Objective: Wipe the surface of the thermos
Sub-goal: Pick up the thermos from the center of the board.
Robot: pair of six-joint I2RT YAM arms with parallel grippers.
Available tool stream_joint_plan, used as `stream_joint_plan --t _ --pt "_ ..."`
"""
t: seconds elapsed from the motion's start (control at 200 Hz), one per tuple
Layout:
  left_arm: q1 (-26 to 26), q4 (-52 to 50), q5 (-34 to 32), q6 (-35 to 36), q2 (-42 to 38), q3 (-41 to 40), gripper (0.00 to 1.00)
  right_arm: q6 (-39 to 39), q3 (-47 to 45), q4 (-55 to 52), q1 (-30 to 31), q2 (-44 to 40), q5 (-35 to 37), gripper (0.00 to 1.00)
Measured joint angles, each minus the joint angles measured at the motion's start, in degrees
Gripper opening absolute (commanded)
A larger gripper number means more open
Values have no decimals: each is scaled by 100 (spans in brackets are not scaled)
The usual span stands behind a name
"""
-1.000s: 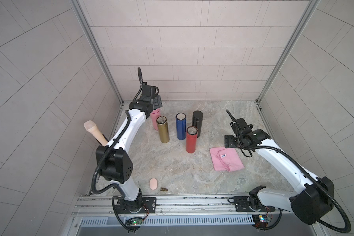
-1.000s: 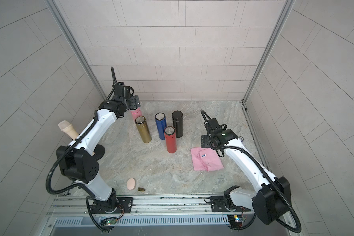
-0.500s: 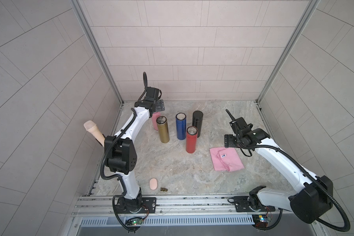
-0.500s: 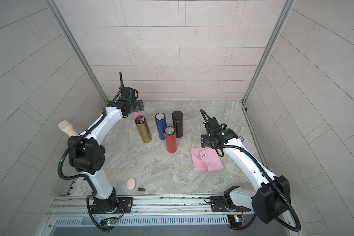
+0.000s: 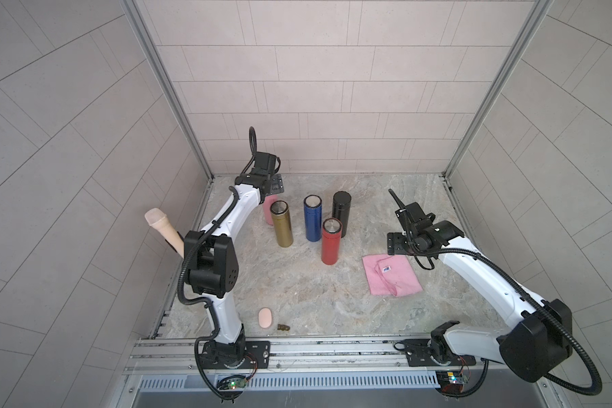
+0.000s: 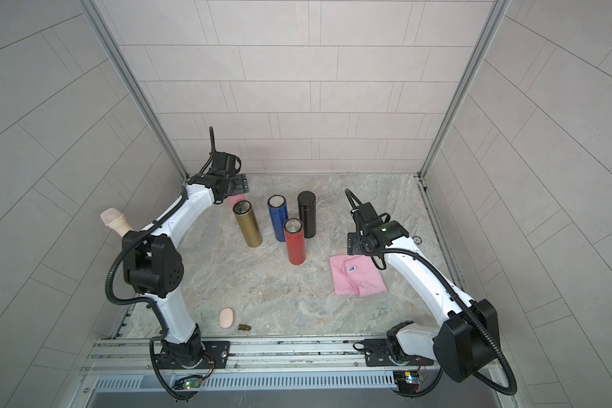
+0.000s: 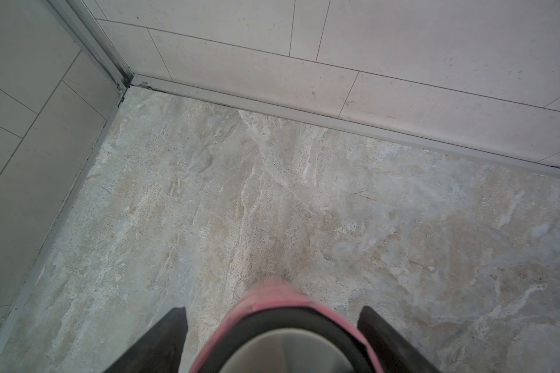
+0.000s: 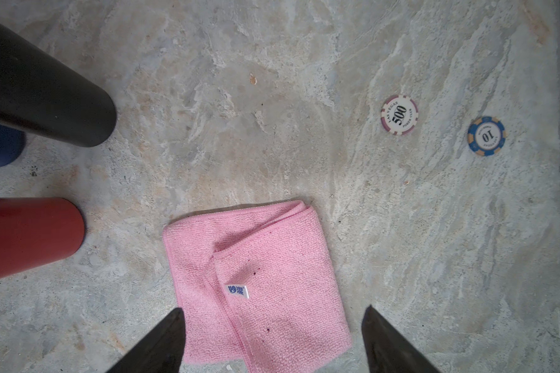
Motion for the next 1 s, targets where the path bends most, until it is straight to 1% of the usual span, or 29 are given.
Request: stream_joint_plan --t 0.11,0.18,0.27,0.35,0.435,0.48,0.515,0.545,0.555,0.675,0.751,0.831,0.896,1.001 --pt "4 9 0 -15 144 0 85 2 0 -9 0 0 33 85" --pt "4 9 -2 -17 201 -2 81 4 0 -11 0 0 48 85" --pt "4 24 -7 -63 208 -20 72 4 0 -11 0 0 55 85" --pt "4 70 -11 -37 208 -26 62 4 0 -13 0 0 76 85" --pt "4 103 -48 -42 208 -39 46 4 0 -13 0 0 116 82" --pt "4 114 -52 -37 208 -39 34 9 0 -11 0 0 136 82" --pt "4 114 -55 -35 208 -39 21 11 0 -11 -2 0 146 81" --pt "4 114 -57 -35 208 -39 2 15 0 -7 -2 -2 155 81" --pt "4 114 -57 -35 208 -39 0 17 0 -4 -4 -2 157 80" --pt "4 98 -107 -28 203 -37 0 17 0 44 -31 -2 190 75" --pt "4 2 -188 -9 197 9 0 33 -2 111 -70 -2 216 69" --pt "4 -146 -264 4 127 96 0 28 -4 216 -107 -9 214 67" --pt "4 -216 -321 2 -68 103 0 9 -26 282 -116 -26 219 66" --pt "-39 -407 -444 15 -704 208 0 -48 -85 313 -114 -81 225 65"
